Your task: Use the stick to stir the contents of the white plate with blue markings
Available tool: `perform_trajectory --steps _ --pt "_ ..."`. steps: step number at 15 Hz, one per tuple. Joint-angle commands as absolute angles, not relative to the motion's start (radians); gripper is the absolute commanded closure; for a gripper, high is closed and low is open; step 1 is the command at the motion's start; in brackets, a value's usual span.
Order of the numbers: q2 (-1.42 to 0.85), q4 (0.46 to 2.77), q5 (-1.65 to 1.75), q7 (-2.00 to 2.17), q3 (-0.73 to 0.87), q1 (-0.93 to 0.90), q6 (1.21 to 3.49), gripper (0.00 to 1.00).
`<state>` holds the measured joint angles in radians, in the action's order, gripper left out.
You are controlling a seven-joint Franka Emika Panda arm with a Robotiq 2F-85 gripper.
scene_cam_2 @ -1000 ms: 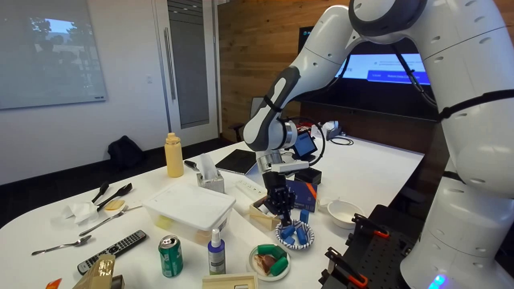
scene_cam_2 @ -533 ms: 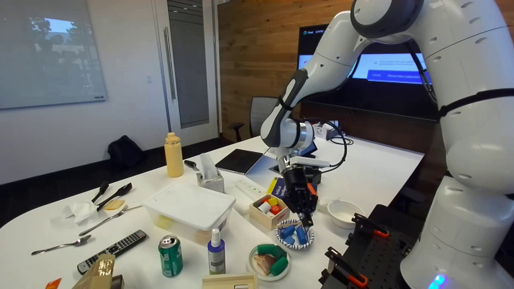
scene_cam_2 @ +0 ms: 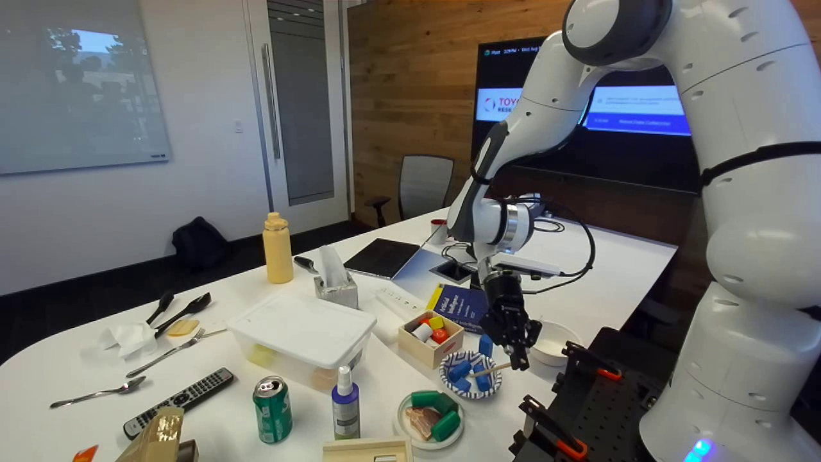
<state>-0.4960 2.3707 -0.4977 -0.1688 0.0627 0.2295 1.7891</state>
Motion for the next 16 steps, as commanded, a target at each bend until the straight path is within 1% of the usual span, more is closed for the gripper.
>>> perform_trajectory --steps 1,9,16 --pt "-0.503 2.404 -0.536 -0.225 0.087 0.255 1.831 0.97" --pt "-0.612 2.345 -0.573 -0.314 0.074 0.296 1.950 0.97" --pt "-0.656 2.249 -0.574 -0.351 0.036 0.311 1.943 0.97"
